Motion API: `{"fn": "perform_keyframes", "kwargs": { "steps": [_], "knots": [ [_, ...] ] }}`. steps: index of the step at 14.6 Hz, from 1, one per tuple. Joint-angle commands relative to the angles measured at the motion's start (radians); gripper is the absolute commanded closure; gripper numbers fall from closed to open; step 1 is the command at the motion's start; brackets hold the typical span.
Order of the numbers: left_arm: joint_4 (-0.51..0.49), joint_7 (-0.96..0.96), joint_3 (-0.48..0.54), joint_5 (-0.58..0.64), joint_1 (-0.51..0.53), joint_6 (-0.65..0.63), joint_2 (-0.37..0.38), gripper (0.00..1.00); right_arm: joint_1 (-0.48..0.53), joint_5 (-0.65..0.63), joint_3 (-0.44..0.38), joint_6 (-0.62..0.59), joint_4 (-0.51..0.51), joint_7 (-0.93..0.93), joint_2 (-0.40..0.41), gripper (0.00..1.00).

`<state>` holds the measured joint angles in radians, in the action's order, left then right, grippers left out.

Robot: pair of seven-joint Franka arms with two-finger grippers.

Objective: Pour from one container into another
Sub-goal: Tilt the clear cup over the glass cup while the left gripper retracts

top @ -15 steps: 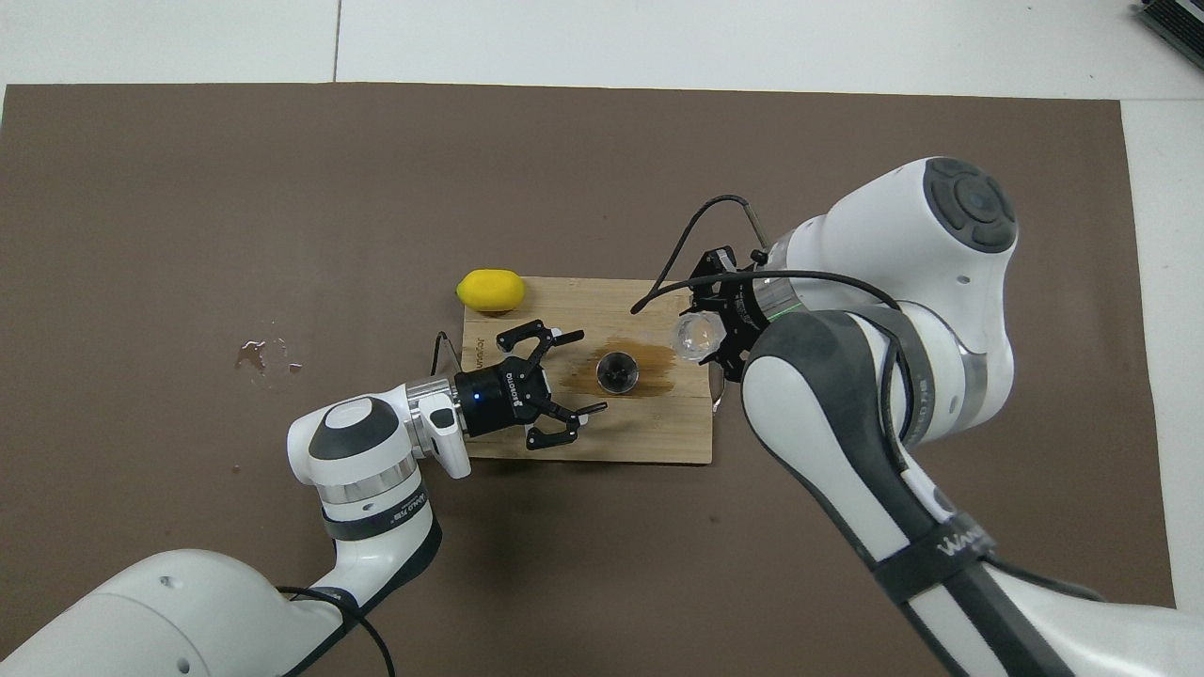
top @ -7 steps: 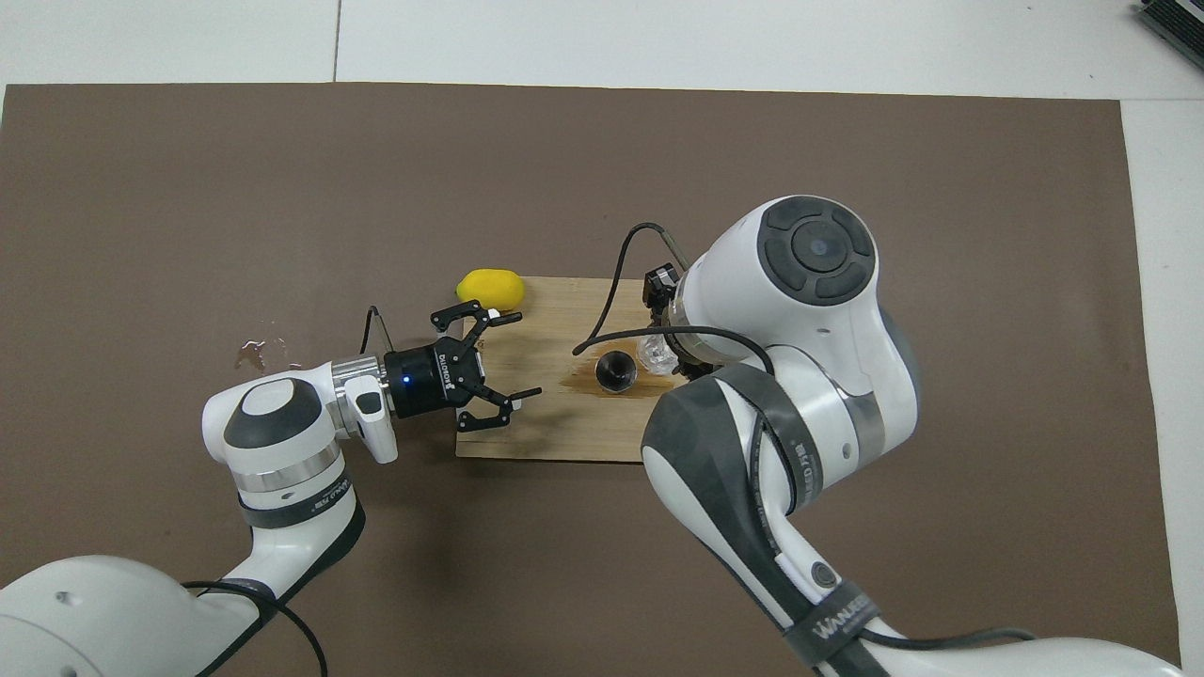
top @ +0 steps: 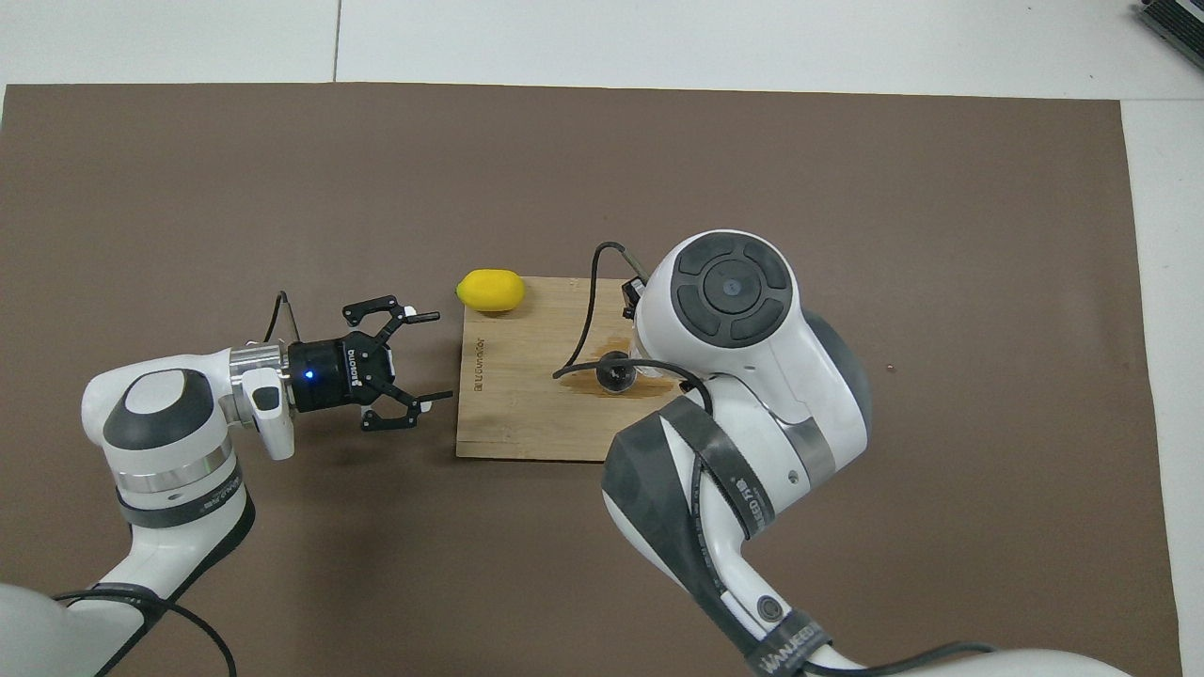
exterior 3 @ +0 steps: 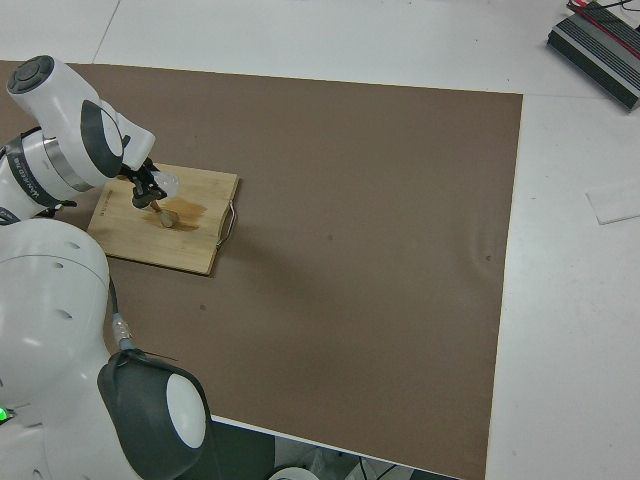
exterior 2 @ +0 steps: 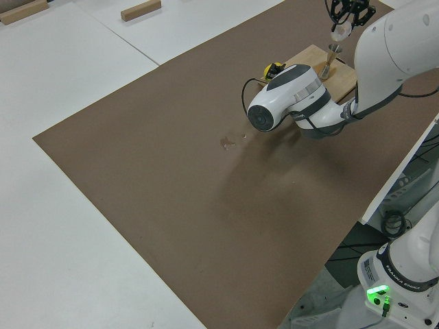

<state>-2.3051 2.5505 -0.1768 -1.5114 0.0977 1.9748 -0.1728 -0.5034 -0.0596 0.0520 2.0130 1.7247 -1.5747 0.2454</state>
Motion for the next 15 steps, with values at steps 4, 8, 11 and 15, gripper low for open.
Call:
{"fn": "perform_keyframes", "kwargs": {
  "steps": [4,8,11,15],
  "knots": [
    [0.058,-0.205,-0.003,0.459,0.193,-0.109,0.145,0.00,-0.020,-0.085,0.000,0.006,-0.022,-0.025,0.014,1.00],
    [0.182,-0.271,-0.001,0.715,0.243,-0.175,0.147,0.00,-0.049,-0.137,0.000,0.004,-0.011,-0.024,0.011,1.00],
    [0.237,-0.303,0.003,0.871,0.249,-0.186,0.186,0.00,-0.058,-0.163,0.000,-0.002,-0.011,-0.021,0.009,1.00],
    [0.300,-0.407,0.003,1.013,0.241,-0.188,0.223,0.00,-0.058,-0.167,0.000,-0.007,-0.013,-0.016,0.009,1.00]
  ]
}}
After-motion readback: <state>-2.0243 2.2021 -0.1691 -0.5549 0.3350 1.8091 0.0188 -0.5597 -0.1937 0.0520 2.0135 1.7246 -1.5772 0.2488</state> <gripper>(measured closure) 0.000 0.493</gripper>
